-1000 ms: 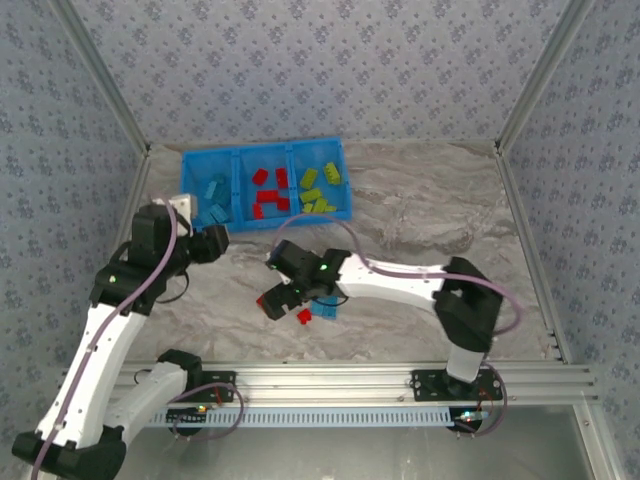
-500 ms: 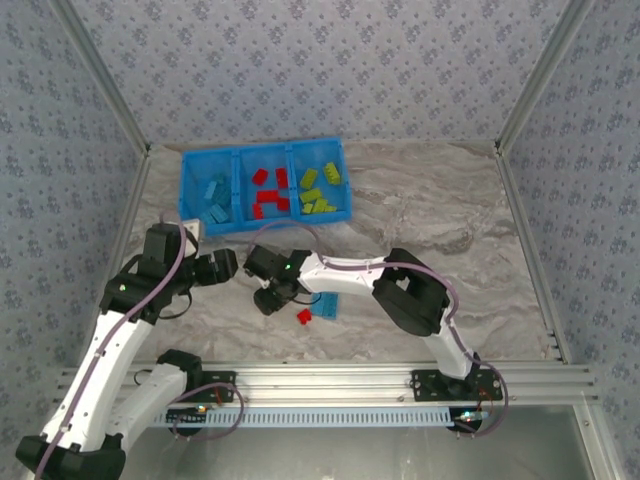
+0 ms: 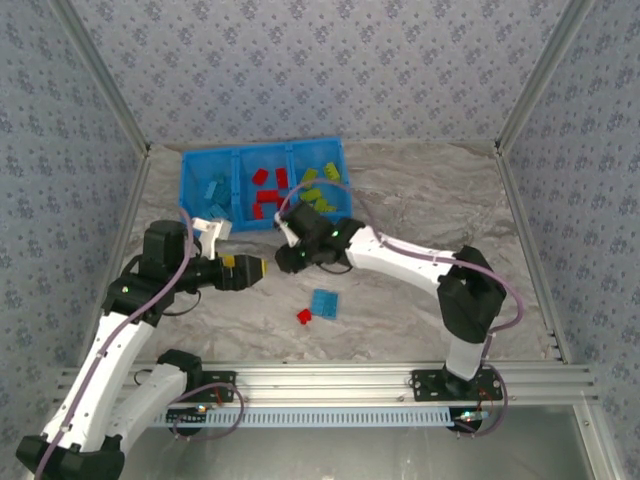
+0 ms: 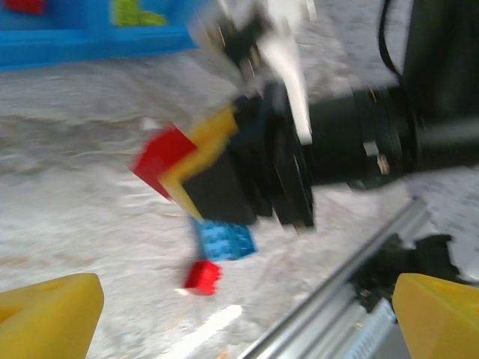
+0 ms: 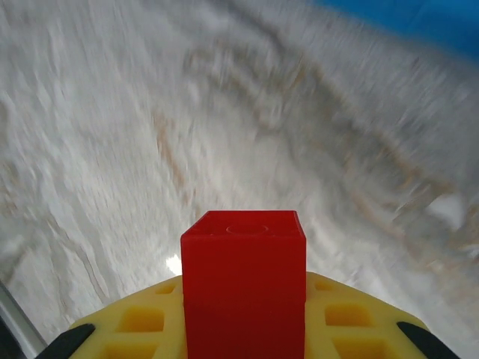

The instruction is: Sort the legos into containers by color

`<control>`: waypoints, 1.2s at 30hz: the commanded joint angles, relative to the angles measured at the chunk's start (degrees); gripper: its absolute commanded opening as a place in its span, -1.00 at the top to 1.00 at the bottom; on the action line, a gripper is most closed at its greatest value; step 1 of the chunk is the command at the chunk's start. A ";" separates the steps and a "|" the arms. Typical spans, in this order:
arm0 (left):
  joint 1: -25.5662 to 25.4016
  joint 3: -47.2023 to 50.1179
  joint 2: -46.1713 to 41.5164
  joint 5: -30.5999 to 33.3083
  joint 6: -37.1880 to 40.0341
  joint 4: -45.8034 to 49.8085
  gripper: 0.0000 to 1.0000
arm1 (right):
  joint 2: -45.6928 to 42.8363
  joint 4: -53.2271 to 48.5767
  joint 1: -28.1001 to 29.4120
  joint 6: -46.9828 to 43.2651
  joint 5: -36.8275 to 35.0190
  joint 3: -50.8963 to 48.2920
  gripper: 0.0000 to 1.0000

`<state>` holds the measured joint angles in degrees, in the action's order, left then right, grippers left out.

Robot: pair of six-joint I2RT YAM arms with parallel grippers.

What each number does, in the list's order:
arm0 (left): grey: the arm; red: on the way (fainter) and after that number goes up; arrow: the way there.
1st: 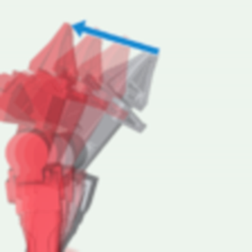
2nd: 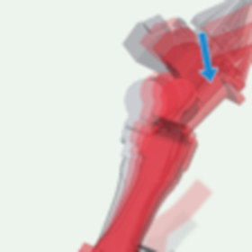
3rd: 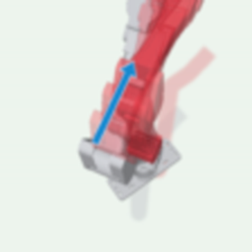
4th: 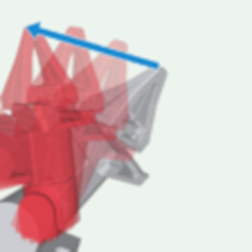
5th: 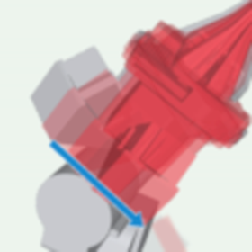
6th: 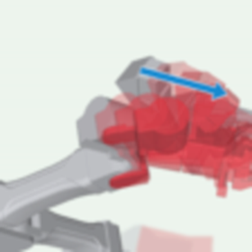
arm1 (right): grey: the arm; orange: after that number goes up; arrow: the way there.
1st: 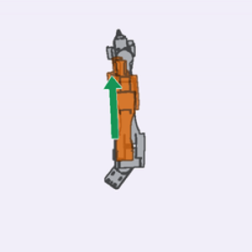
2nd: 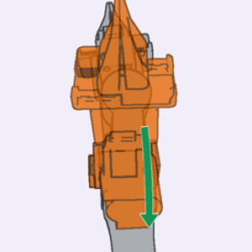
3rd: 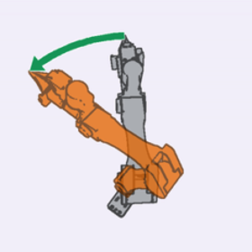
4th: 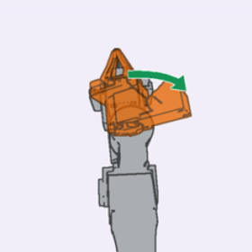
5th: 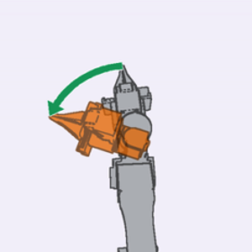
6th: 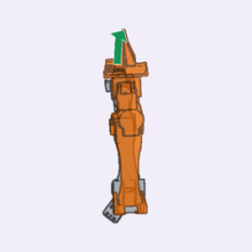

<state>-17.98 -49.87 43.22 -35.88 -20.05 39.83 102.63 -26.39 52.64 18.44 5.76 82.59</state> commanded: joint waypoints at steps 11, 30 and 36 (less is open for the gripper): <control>-1.53 0.54 -2.43 3.37 -4.31 -3.35 -0.99 | 29.21 -6.53 -5.32 -7.65 -15.45 40.48 0.43; -1.53 2.27 -5.17 15.22 -9.68 -2.68 -0.99 | 28.58 -20.74 -5.23 -7.30 -11.68 56.35 0.03; -1.56 -0.03 -4.80 15.95 -0.71 0.18 -0.99 | 4.26 -12.00 -4.12 -4.37 -7.22 23.61 0.01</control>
<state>-19.29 -47.31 38.37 -20.80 -26.44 37.95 115.15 -41.25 47.51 11.64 -4.86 115.24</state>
